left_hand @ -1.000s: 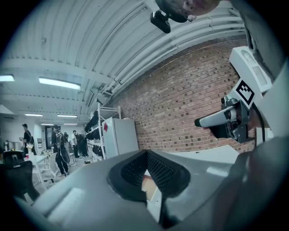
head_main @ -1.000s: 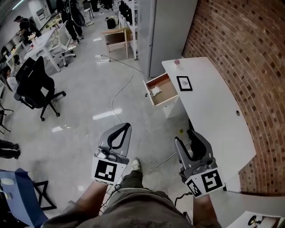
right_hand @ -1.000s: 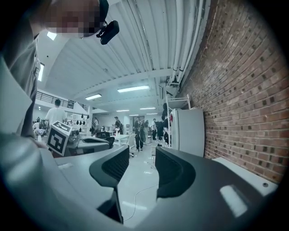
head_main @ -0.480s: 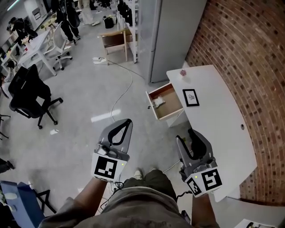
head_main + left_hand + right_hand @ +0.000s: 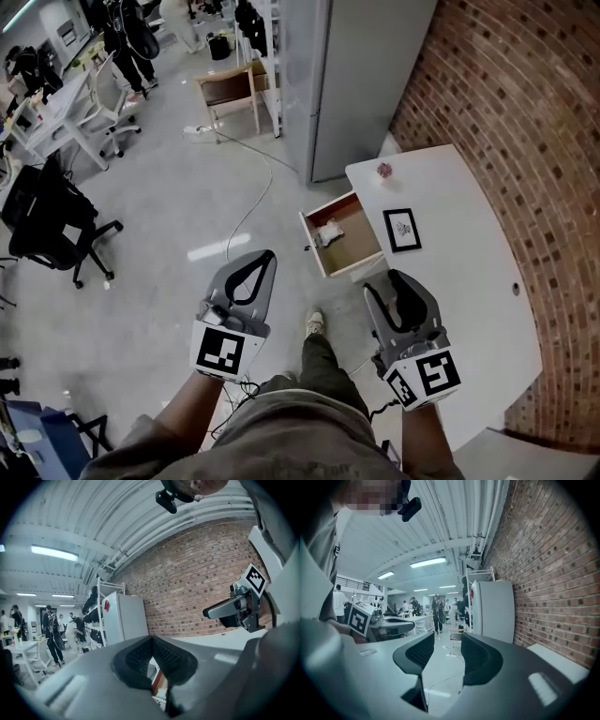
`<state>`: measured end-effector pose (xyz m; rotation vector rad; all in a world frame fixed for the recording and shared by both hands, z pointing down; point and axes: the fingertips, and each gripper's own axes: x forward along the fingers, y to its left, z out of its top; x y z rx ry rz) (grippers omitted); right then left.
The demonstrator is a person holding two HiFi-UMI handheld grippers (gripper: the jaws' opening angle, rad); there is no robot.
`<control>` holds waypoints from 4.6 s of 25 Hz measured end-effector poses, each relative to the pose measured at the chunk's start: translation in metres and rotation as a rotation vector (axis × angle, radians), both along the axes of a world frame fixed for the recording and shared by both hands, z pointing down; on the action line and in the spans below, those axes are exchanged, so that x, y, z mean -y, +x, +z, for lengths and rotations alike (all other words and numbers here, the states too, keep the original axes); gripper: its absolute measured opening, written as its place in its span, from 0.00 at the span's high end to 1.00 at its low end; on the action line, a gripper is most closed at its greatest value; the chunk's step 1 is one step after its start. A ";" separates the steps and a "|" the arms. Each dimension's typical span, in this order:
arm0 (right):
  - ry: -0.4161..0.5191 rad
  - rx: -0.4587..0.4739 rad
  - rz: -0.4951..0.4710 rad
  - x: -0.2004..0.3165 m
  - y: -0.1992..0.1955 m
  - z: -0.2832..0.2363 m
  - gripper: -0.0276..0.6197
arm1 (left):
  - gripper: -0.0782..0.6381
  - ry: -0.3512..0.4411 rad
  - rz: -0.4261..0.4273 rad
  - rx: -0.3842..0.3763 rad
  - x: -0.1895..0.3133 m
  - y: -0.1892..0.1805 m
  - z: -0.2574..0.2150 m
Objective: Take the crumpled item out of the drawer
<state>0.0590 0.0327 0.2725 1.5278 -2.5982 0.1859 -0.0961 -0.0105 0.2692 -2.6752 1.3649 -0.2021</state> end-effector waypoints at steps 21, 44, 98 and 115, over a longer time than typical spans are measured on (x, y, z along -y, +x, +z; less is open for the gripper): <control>-0.360 -0.081 -0.068 0.272 0.019 0.178 0.63 | 0.89 -0.297 -0.002 0.134 0.256 0.067 0.142; -0.801 -0.123 0.132 0.333 0.026 0.485 0.64 | 0.89 -0.612 0.096 0.131 0.332 0.059 0.395; -0.938 -0.175 0.234 0.338 0.033 0.571 0.89 | 0.89 -0.671 0.036 0.120 0.327 0.010 0.470; -0.536 -0.054 0.195 0.355 0.012 0.287 0.89 | 0.89 -0.506 0.035 0.065 0.324 0.003 0.287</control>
